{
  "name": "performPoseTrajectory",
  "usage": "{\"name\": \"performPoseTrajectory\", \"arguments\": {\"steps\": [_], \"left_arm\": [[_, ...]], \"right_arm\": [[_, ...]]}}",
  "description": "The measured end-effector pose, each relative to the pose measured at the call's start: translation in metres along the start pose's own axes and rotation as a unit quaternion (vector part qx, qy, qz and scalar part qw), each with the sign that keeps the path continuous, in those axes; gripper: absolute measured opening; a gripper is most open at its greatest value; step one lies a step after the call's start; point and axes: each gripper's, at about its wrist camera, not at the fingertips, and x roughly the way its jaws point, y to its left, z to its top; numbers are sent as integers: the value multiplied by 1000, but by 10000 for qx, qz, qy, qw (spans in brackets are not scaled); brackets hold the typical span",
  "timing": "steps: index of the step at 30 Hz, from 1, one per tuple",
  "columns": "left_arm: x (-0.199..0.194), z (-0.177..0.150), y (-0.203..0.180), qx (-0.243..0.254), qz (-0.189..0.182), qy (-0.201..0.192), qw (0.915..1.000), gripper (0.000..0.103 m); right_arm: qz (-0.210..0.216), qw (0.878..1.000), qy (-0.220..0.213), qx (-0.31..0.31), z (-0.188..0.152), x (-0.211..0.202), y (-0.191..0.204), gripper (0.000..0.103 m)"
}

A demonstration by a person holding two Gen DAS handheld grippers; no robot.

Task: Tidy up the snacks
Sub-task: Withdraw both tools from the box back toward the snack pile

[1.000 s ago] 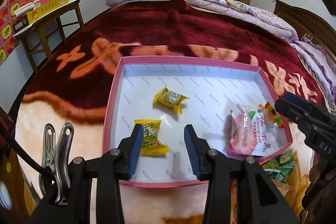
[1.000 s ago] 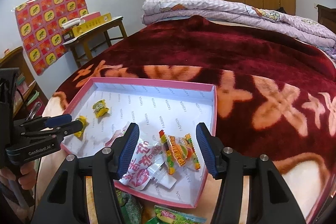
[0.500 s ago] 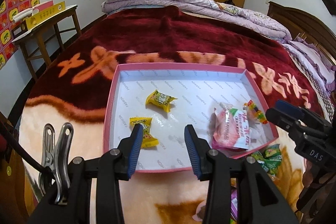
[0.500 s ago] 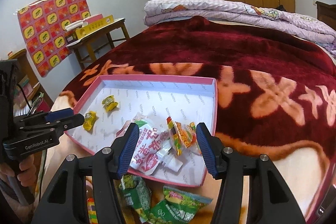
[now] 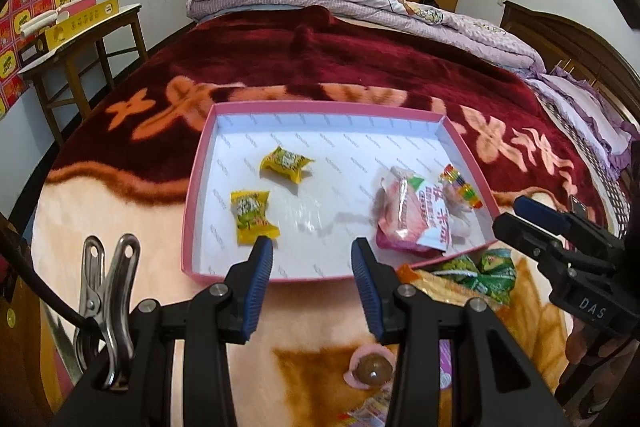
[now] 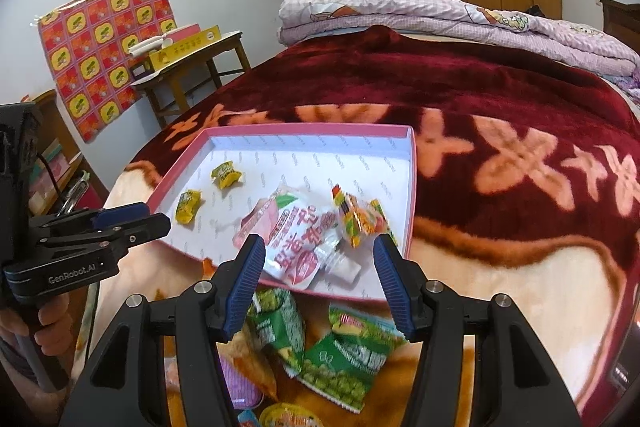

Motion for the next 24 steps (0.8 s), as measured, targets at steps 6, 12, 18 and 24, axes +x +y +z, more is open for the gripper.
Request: {"name": "performPoseTrajectory", "arguments": {"steps": [6,12,18,24], "left_arm": [[-5,-12,-1,-51,-78,106,9999,43],[-7,-24,-4,-82,-180,218,9996,43],[-7,-36,-7,-48,-218,313,9993,43],[-6,-46,-14,50,-296,415,9987,43]], "right_arm": [[11,10000,40,9,-13,-9,0,58],[-25,9999,125,63,-25,-13,-4,58],[-27,9997,192,115,-35,-18,-6,58],[12,9997,203,130,-40,-23,-5,58]]}}
